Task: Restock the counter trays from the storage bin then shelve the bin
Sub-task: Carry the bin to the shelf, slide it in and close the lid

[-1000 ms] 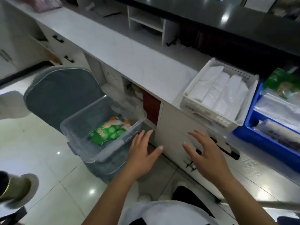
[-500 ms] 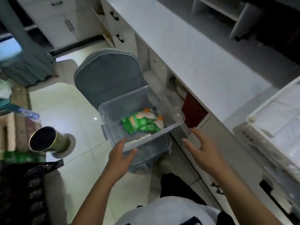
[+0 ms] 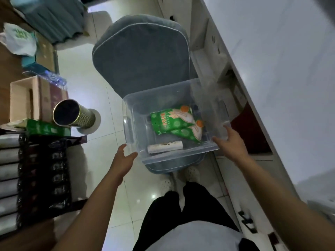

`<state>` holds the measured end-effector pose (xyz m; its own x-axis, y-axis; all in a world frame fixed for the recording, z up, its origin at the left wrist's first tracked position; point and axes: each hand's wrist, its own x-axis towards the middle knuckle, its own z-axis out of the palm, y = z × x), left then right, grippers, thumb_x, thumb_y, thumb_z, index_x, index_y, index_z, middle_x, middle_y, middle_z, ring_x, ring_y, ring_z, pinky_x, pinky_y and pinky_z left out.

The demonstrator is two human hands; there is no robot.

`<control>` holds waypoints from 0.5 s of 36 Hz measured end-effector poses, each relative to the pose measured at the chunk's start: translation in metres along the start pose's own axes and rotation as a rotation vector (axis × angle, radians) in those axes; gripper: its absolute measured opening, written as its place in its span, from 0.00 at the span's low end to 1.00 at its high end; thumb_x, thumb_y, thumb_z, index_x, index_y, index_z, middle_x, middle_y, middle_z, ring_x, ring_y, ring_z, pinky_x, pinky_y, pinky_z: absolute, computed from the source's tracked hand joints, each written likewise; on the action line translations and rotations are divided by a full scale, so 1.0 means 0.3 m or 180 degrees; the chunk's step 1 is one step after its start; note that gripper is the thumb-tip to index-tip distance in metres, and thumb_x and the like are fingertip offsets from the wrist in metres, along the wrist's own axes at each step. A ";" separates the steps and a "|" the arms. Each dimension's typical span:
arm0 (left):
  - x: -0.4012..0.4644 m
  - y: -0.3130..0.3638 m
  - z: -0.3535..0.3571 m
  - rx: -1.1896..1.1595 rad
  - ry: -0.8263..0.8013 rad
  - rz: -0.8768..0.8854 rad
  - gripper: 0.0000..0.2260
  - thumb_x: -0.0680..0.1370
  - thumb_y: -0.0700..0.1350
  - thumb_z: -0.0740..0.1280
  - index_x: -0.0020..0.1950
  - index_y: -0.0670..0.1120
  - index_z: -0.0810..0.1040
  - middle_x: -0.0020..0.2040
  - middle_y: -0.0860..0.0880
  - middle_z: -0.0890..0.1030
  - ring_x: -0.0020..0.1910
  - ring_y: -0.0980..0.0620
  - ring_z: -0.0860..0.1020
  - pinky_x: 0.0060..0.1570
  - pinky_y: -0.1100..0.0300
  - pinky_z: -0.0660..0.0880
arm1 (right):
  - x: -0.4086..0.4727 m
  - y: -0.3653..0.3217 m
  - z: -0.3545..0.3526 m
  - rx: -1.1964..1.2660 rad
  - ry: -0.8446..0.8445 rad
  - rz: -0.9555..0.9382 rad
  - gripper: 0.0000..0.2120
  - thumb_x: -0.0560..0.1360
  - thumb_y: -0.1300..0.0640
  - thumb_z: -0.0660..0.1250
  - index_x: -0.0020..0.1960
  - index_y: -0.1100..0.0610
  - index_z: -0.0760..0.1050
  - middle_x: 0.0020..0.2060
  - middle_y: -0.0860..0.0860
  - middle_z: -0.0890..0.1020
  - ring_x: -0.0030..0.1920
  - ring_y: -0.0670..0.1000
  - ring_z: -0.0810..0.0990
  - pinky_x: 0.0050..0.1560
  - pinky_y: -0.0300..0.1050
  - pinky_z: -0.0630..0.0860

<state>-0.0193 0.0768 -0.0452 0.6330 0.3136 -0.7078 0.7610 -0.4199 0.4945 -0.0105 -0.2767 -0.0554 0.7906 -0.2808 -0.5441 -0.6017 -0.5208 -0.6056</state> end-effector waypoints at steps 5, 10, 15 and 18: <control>0.209 -0.012 0.001 -0.0412 0.0217 -0.0340 0.33 0.79 0.47 0.68 0.79 0.50 0.55 0.78 0.43 0.61 0.74 0.40 0.65 0.68 0.47 0.65 | 0.220 0.010 0.068 -0.0182 0.0015 0.0442 0.32 0.73 0.47 0.70 0.71 0.60 0.66 0.64 0.60 0.77 0.62 0.61 0.76 0.50 0.42 0.67; 0.377 -0.004 -0.009 -0.0551 0.0151 -0.0579 0.36 0.76 0.48 0.71 0.79 0.48 0.56 0.77 0.43 0.63 0.73 0.41 0.66 0.68 0.49 0.64 | 0.412 0.010 0.111 -0.0092 0.0074 0.1005 0.39 0.77 0.48 0.66 0.79 0.60 0.50 0.74 0.60 0.64 0.72 0.62 0.65 0.69 0.51 0.65; 0.482 0.035 -0.013 -0.0798 -0.0202 -0.0672 0.23 0.77 0.46 0.68 0.70 0.43 0.71 0.65 0.42 0.76 0.61 0.42 0.75 0.58 0.52 0.70 | 0.521 -0.011 0.124 0.0349 0.0378 0.1232 0.36 0.71 0.46 0.69 0.74 0.57 0.61 0.70 0.59 0.69 0.67 0.60 0.71 0.65 0.54 0.72; 0.505 0.066 -0.004 -0.0859 -0.0222 -0.0686 0.21 0.77 0.46 0.69 0.68 0.42 0.73 0.56 0.42 0.76 0.53 0.45 0.74 0.52 0.52 0.70 | 0.561 -0.023 0.124 0.0740 0.0511 0.1279 0.33 0.68 0.46 0.69 0.70 0.58 0.67 0.65 0.58 0.75 0.61 0.59 0.76 0.61 0.55 0.76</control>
<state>0.0920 0.1170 -0.1421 0.4496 0.3075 -0.8386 0.8921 -0.1072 0.4390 0.1224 -0.2903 -0.1644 0.4874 -0.5528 -0.6759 -0.8576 -0.1571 -0.4898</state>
